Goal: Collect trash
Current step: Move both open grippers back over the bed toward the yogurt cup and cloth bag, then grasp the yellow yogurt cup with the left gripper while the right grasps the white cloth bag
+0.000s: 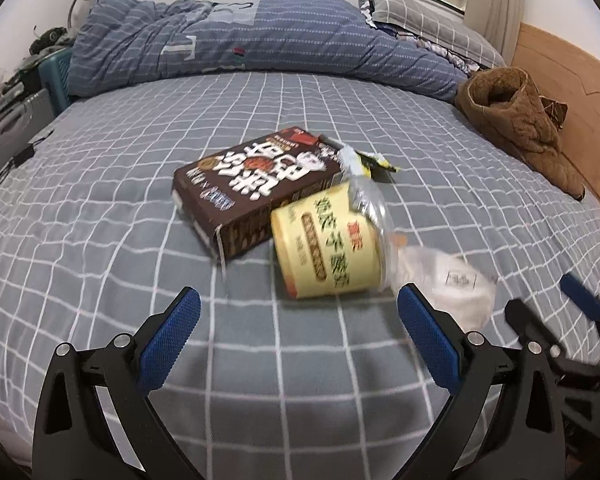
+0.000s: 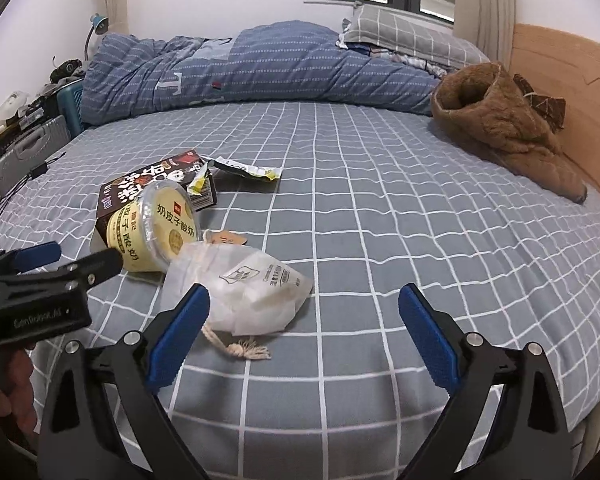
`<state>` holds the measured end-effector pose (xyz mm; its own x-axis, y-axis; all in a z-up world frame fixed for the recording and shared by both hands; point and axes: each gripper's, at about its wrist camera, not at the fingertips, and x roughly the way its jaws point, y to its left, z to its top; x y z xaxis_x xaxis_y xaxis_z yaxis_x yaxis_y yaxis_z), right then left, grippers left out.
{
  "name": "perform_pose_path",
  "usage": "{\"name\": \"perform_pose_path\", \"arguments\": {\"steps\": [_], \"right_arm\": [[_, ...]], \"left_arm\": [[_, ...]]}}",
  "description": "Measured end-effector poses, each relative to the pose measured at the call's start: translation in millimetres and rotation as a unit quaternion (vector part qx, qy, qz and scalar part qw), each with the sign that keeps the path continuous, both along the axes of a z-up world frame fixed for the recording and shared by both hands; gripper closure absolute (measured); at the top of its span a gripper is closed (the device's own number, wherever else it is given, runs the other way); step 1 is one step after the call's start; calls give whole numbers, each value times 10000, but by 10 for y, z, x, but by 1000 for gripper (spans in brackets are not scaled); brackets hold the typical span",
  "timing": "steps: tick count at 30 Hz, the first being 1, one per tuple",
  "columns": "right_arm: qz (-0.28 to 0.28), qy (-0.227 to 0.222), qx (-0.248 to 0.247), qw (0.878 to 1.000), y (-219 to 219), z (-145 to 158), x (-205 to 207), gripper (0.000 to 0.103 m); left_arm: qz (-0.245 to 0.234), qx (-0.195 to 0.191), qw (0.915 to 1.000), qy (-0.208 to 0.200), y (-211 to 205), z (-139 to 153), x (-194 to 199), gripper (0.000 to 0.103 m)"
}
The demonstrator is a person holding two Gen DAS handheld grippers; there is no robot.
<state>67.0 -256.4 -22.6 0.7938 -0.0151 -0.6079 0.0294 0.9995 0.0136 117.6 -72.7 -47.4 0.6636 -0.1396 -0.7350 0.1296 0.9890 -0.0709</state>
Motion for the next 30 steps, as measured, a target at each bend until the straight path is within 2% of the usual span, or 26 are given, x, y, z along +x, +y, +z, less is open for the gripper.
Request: {"name": "perform_pose_path", "arguments": {"steps": [5,16,21,25,30], "right_arm": [[92,134,90,9998,-17,-84,145,16],[503,447,367,9971,59,-273,378,34],[685,568,396,9952,119,-354,423,47],[702,648,376,9947,144,-367,438,54],[677,699,215,9950,184,-394,427,66]], "left_arm": [[11,24,10000,4,-76,-24,204,6],[17,-15,9999,100,-214,-121,494,8],[94,-127,9998,155,-184,-163,583,18],[-54,-153,9997,205,-208,-221,613,33],[-118,-66,9997,181,-239,-257,586,33]]}}
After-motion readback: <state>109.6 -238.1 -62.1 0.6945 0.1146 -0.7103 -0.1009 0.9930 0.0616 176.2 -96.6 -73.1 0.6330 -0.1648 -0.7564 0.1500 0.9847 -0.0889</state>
